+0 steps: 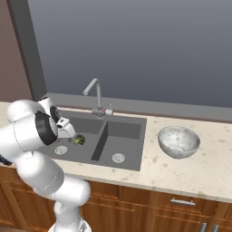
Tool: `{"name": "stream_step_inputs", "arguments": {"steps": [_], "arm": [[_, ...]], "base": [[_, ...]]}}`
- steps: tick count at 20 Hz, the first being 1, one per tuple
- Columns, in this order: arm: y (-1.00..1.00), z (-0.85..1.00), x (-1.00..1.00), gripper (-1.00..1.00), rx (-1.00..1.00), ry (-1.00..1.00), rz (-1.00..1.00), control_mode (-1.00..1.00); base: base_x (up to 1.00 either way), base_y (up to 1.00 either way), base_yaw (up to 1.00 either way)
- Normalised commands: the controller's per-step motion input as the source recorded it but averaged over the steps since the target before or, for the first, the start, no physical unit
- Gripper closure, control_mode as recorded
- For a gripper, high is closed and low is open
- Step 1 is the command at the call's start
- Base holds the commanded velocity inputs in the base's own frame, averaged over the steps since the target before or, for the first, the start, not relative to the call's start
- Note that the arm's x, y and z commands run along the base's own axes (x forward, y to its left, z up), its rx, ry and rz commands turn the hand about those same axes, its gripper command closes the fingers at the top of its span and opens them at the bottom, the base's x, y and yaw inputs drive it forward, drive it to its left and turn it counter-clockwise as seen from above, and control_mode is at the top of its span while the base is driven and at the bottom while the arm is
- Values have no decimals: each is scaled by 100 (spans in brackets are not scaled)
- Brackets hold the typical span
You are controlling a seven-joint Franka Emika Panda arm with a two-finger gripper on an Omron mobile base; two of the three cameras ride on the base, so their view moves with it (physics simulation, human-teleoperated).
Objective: Pick the broccoli from the sink and place it in the bowl. Then pick the bowl and place it in the microwave. Then close the microwave door and press the start button.
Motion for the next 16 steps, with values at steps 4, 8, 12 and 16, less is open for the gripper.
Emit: {"name": "stream_step_inputs", "arguments": {"steps": [4, 8, 12, 16], "arm": [[-9, -50, 29, -100, 0, 0, 0, -100], [3, -19, 50, -100, 0, 0, -1, -100], [6, -3, 51, -100, 0, 0, -3, -100], [9, -22, 48, -100, 0, 0, -1, -100]], "base": [[0, 0, 0], [0, 0, 0], [0, 0, 0], [0, 0, 0]]}}
